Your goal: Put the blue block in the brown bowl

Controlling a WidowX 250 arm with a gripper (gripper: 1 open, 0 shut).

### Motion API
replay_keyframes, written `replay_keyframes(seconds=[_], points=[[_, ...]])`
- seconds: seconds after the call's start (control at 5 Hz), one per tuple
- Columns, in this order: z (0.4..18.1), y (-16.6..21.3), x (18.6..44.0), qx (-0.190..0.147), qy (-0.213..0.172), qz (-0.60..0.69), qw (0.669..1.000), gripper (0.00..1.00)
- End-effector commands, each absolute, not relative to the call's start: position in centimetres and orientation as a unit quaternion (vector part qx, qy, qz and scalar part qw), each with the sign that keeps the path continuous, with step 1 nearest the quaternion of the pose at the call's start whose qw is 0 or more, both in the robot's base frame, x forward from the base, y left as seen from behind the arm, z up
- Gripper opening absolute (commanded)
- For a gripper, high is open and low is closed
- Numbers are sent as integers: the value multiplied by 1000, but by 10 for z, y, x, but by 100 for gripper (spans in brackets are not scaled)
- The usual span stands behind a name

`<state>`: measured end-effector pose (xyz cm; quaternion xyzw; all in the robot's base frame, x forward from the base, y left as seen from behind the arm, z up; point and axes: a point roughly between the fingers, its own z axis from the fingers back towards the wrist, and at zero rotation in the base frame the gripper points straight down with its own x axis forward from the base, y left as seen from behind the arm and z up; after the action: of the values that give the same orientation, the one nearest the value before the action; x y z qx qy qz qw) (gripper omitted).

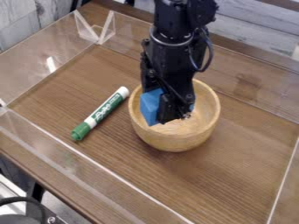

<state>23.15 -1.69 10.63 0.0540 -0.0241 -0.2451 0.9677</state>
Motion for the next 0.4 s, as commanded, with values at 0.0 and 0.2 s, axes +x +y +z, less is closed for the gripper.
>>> replay_keyframes(seconds=[0.0, 0.2], points=[[119, -14, 235, 55, -51, -229, 971, 0], [119, -13, 234, 53, -53, -220, 973, 0]])
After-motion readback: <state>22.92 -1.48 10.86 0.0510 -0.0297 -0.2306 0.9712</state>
